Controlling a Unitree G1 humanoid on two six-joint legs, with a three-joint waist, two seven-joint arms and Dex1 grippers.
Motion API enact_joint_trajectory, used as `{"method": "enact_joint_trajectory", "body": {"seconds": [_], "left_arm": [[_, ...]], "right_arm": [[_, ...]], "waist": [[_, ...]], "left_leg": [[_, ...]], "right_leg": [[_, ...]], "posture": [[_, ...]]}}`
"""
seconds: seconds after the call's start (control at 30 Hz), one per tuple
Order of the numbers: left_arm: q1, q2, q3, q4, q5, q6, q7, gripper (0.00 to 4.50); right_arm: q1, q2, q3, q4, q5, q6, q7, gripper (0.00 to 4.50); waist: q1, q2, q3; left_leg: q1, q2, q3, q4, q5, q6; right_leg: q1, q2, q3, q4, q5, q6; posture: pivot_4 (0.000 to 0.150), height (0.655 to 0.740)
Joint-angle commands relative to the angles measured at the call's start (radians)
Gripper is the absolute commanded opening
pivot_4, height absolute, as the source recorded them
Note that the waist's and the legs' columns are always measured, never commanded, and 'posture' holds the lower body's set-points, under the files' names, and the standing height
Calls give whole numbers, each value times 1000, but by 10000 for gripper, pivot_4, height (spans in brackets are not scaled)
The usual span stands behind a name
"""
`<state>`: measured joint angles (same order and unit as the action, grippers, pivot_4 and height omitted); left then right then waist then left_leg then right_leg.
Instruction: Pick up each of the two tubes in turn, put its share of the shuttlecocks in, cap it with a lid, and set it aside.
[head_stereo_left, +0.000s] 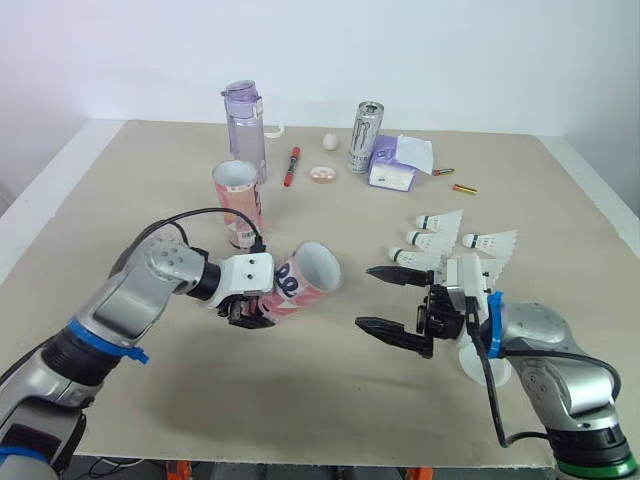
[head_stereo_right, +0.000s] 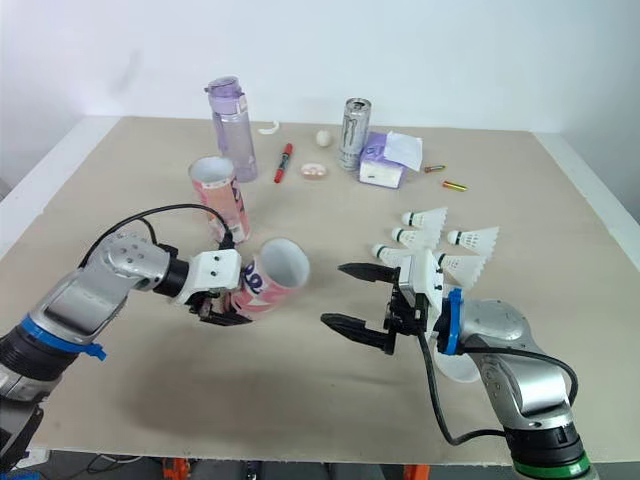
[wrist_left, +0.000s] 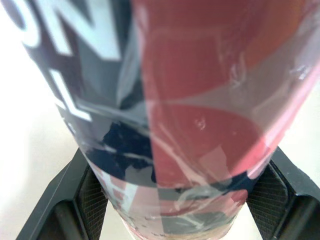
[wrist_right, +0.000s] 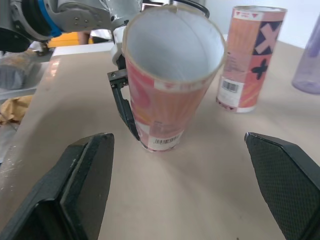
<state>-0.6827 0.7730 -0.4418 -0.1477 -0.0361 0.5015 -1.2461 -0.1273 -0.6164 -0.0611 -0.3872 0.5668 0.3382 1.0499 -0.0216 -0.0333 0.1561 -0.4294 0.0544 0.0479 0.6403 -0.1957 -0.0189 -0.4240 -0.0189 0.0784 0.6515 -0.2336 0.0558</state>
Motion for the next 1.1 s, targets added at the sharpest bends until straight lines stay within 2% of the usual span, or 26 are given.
{"method": "enact_joint_trajectory", "body": {"seconds": [0.03, 0.27, 0.47, 0.63, 0.9, 1.1], "left_arm": [[-52, -23, -29, 9, 41, 21, -1, 34651], [-76, -74, -57, 40, 92, 1, 16, 34651], [-88, -108, -75, 42, 118, 1, 19, 34651], [-96, -127, -81, 59, 129, -3, 22, 34651], [-106, -132, -78, 99, 147, -25, 14, 34651], [-116, -139, -75, 114, 152, -34, 9, 34651]], "right_arm": [[9, -8, -26, -44, 10, -23, -12, 45000], [34, -3, -29, -43, -1, -34, -47, 45000], [122, -14, -214, -54, 65, 23, -171, 45000], [264, -13, -364, -105, 69, 38, -238, 45000], [418, -15, -481, -122, 76, 52, -266, 45000], [451, -6, -495, -84, 83, 71, -285, 45000]], "waist": [[0, 0, 0], [0, 0, 0], [6, 1, 0], [7, 1, 0], [5, 4, -1], [4, 4, -2]], "left_leg": [[0, 0, 0, 1, 0, 0], [0, -1, 0, 2, 0, 0], [-1, -3, -3, 5, 0, 0], [-3, -5, -6, 12, -1, 2], [-2, -7, -8, 13, 0, 4], [0, -8, -9, 14, 1, 4]], "right_leg": [[0, 0, 0, 0, 0, 0], [1, 0, 1, 0, 0, 1], [4, -1, 1, 0, -2, 0], [7, -1, 2, 0, -2, 1], [10, -2, 3, 0, -2, 2], [12, -2, 3, 0, -2, 2]], "posture": [[1500, 7400], [1500, 7400], [1500, 7400], [1500, 7400], [1500, 7400], [1500, 7400]]}}
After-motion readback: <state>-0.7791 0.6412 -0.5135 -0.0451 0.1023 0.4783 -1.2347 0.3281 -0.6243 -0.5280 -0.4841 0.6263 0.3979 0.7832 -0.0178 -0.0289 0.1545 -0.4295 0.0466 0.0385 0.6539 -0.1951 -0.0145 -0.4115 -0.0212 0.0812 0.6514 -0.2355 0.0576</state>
